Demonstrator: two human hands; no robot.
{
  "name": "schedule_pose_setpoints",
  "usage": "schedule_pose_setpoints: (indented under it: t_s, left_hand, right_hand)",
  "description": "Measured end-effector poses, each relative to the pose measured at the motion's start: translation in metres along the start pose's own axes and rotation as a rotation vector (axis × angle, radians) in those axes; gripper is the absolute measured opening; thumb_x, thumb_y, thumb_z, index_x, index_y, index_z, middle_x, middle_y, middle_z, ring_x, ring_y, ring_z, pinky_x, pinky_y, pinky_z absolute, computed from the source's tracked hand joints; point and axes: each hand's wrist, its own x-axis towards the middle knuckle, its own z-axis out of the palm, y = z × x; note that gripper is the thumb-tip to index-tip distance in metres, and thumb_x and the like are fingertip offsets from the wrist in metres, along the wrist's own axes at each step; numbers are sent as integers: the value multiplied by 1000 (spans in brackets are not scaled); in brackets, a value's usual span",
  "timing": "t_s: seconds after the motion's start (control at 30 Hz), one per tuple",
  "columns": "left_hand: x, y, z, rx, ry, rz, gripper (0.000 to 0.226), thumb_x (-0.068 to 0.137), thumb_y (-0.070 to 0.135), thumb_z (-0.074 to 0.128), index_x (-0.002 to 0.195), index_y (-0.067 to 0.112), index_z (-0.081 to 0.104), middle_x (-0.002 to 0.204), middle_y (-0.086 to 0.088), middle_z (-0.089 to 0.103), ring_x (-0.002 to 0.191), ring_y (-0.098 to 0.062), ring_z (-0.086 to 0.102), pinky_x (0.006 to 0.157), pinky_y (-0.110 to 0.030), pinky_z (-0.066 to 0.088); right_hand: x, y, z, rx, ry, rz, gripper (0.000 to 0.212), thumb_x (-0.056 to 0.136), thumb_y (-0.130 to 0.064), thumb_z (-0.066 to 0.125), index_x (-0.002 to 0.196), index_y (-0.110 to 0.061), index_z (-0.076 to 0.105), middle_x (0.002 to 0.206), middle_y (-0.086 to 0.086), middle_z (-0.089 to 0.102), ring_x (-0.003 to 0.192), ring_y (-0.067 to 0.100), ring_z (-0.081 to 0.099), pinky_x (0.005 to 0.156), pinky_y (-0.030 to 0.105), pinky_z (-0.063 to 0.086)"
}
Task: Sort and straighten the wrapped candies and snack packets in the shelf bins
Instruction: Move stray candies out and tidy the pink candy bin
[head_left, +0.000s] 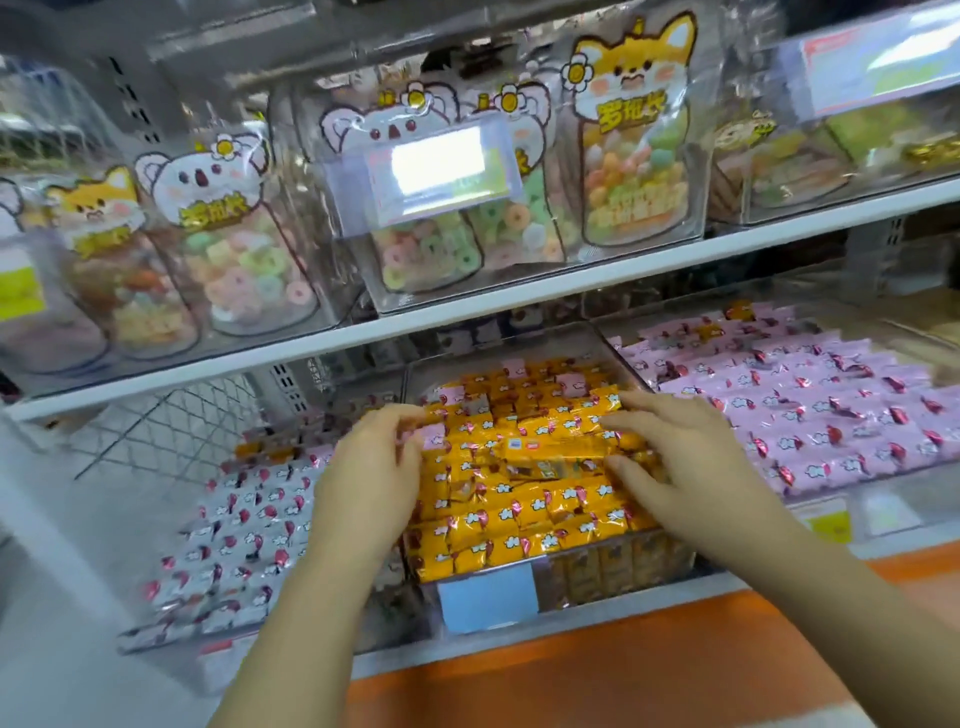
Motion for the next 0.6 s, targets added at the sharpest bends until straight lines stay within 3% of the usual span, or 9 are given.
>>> schedule_pose_setpoints:
  t_s: [0.1, 0.23, 0.33, 0.43, 0.6]
  left_hand:
    - [2, -15, -8, 13, -78, -84, 27, 95, 24, 52, 121, 26, 56, 126, 1, 57, 97, -9, 54, 82, -30, 44]
    - [-1, -23, -8, 1, -235, -127, 33, 95, 32, 51, 128, 28, 51, 122, -2, 58, 96, -13, 55, 74, -28, 44]
    - [-1, -27, -7, -14, -234, -91, 35, 95, 32, 51, 130, 28, 51, 124, 1, 60, 103, -15, 58, 76, -26, 42]
    - [2, -34, -7, -30, -237, -80, 40, 93, 32, 55, 132, 30, 49, 127, 2, 58, 106, -17, 58, 86, -32, 48]
    - [1, -40, -7, -64, -255, -73, 42, 93, 32, 55, 134, 31, 46, 125, 3, 59, 103, -15, 59, 83, -31, 47]
  right_hand:
    - [3, -22, 6, 38, 4, -86, 32, 77, -29, 62, 106, -19, 70, 114, 3, 65, 109, 28, 58, 98, 56, 40]
    - [18, -60, 21, 117, -60, -130, 32, 87, -31, 61, 118, -25, 63, 121, -6, 61, 117, 17, 50, 105, 44, 36]
    - [40, -90, 39, 90, -131, -151, 36, 91, -33, 57, 126, -29, 55, 128, -8, 56, 122, 12, 45, 108, 40, 34]
    - [67, -108, 59, 12, -203, -105, 40, 92, -31, 55, 132, -29, 51, 134, -4, 53, 125, 15, 45, 107, 39, 37]
    - [98, -106, 96, -39, -332, 10, 43, 92, -33, 54, 133, -20, 48, 128, 7, 58, 115, 23, 55, 94, 38, 49]
